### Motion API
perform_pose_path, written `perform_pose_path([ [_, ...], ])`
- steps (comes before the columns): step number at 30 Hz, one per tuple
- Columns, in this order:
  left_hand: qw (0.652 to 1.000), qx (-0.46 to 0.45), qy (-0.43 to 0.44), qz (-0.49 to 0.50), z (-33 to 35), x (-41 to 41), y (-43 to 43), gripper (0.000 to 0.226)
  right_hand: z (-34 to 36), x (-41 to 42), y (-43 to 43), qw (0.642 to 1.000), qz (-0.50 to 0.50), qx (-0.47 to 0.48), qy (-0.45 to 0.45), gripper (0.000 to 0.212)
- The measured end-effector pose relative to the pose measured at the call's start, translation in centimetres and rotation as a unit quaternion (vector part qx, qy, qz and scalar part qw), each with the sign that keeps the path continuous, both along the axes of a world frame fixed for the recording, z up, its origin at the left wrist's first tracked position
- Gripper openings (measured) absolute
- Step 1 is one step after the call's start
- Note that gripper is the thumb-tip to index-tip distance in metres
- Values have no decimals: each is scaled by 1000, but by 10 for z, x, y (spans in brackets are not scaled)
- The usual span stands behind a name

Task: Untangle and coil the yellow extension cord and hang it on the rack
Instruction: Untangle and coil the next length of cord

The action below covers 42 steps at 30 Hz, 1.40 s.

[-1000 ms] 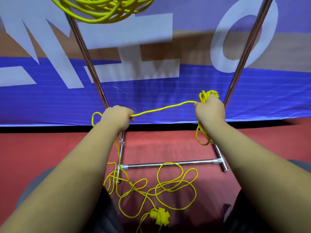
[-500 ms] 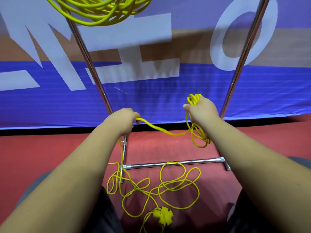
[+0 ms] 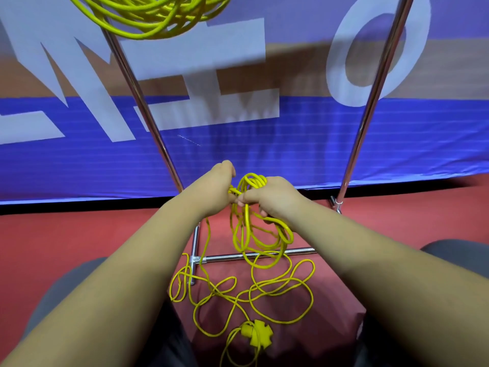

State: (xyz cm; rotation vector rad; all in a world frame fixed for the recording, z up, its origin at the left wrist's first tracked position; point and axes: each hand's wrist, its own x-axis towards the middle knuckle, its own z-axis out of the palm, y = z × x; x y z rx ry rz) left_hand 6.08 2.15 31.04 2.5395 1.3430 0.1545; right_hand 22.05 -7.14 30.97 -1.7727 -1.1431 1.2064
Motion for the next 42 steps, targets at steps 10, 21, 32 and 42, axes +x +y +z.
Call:
perform_pose_path([
  [10,996,-48,-68,30,17,-30,9,14,-2,29,12,992,-105,48,-44,7],
  [21,932,152,-37,326,36,-83,38,22,-13,76,17,961,-265,16,-82,13],
  [32,925,-30,194,327,20,-120,66,18,-11,90,13,932,-339,102,83,16],
  [42,950,-136,237,152,25,-35,-4,36,27,52,-3,966,-3,212,149,35],
])
